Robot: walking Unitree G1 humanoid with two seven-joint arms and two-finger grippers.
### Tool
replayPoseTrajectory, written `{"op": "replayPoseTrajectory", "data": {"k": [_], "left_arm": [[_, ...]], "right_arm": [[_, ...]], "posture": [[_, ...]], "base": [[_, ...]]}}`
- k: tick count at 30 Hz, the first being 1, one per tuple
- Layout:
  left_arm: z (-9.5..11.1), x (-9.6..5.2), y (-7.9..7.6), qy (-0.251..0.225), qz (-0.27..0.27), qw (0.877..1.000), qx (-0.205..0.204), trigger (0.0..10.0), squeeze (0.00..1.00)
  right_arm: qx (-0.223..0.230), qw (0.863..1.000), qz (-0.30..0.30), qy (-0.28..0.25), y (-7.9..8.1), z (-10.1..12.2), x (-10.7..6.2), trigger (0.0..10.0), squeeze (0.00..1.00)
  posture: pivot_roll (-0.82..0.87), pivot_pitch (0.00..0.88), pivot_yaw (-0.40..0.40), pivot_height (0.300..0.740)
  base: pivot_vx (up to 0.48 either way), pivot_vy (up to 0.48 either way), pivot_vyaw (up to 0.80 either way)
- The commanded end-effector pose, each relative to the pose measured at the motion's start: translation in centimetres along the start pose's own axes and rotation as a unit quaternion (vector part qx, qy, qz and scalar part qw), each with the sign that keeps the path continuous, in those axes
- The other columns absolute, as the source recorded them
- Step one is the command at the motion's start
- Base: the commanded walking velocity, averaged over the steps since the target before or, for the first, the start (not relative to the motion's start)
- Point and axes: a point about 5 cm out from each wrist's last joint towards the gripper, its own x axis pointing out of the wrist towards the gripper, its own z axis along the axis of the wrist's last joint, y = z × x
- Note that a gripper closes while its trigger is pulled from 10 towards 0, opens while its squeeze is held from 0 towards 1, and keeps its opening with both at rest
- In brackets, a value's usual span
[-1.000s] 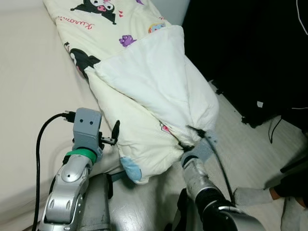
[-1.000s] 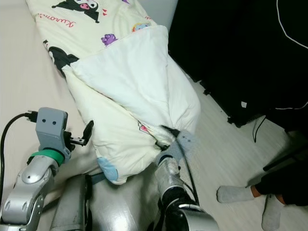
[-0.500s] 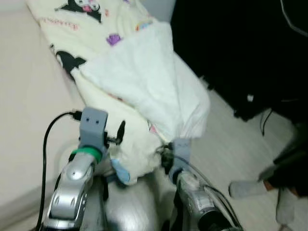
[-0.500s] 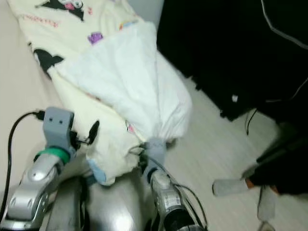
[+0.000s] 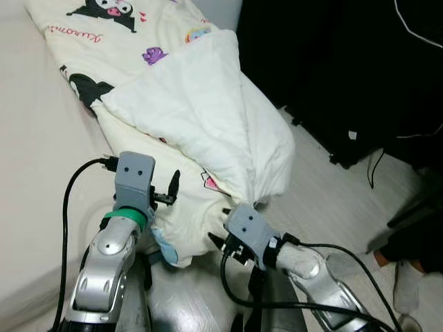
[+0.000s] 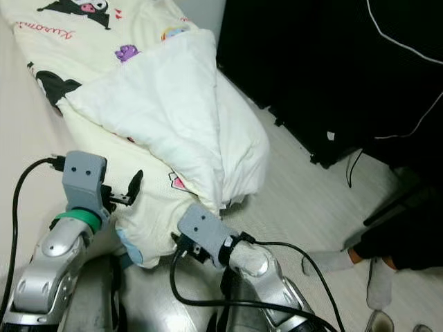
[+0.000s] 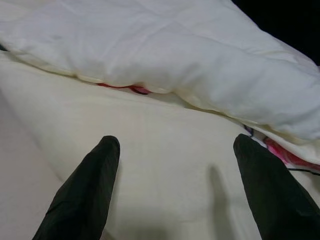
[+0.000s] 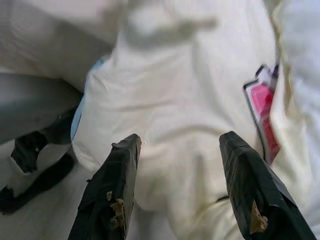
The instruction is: Clean up the room
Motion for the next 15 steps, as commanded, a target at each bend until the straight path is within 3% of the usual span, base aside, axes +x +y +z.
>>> {"op": "replayPoseTrajectory", "data": {"k": [1, 2, 4, 5, 6, 7, 10, 13, 14, 15], "left_arm": [[-0.5, -0.2, -0.4, 0.007, -0.010, 1.000, -0.003, 10.0, 0.00], [-0.5, -0.2, -0.5, 0.007, -0.010, 1.000, -0.003, 10.0, 0.00], [-0.5, -0.2, -0.5, 0.007, -0.010, 1.000, -0.003, 10.0, 0.00], [-0.5, -0.1, -0.5, 0.007, -0.011, 1.000, -0.004, 10.0, 0.00], [-0.4, -0.1, -0.6, 0.006, -0.012, 1.000, -0.004, 10.0, 0.00], [-0.4, -0.1, -0.6, 0.006, -0.012, 1.000, -0.004, 10.0, 0.00], [-0.3, -0.1, -0.8, 0.005, -0.016, 1.000, -0.003, 10.0, 0.00], [-0.2, -0.2, -0.8, 0.004, -0.017, 1.000, -0.002, 10.0, 0.00], [-0.1, -0.4, -0.7, 0.004, -0.016, 1.000, -0.002, 10.0, 0.00], [0.0, -0.4, -0.7, 0.004, -0.016, 1.000, -0.001, 10.0, 0.00]], "right_arm": [[-0.009, 1.000, -0.027, 0.004, -1.2, 0.1, -0.4, 10.0, 0.00], [-0.027, 0.996, -0.080, -0.007, -3.4, 0.6, -0.5, 10.0, 0.00], [-0.027, 0.996, -0.080, -0.007, -3.4, 0.6, -0.5, 10.0, 0.00], [-0.044, 0.989, -0.137, -0.022, -5.8, 0.8, -0.5, 10.0, 0.00], [-0.039, 0.982, -0.183, -0.036, -8.1, 0.5, -0.3, 10.0, 1.00], [-0.039, 0.982, -0.183, -0.036, -8.1, 0.5, -0.3, 10.0, 1.00], [-0.052, 0.970, -0.233, -0.047, -11.1, 0.9, 0.8, 10.0, 1.00], [-0.071, 0.967, -0.241, -0.046, -11.8, 1.4, 1.4, 10.0, 1.00], [-0.065, 0.968, -0.236, -0.047, -12.0, 1.6, 1.8, 10.0, 0.74], [-0.053, 0.971, -0.226, -0.053, -12.0, 1.7, 2.1, 10.0, 0.19]], "posture": [[0.13, 0.175, -0.100, 0.550], [0.13, 0.175, -0.100, 0.550], [0.13, 0.175, -0.100, 0.550], [0.13, 0.174, -0.096, 0.550], [0.14, 0.177, -0.091, 0.550], [0.14, 0.177, -0.091, 0.550], [0.16, 0.192, -0.083, 0.550], [0.17, 0.205, -0.080, 0.550], [0.19, 0.222, -0.081, 0.550], [0.19, 0.222, -0.081, 0.550]], "base": [[0.000, 0.000, 0.00], [0.000, 0.000, 0.00], [0.000, 0.000, 0.00], [0.000, 0.000, 0.00], [0.000, 0.000, 0.00], [0.000, 0.000, 0.00], [0.000, 0.000, 0.00], [0.000, 0.000, 0.00], [0.000, 0.000, 0.00], [0.000, 0.000, 0.00]]}}
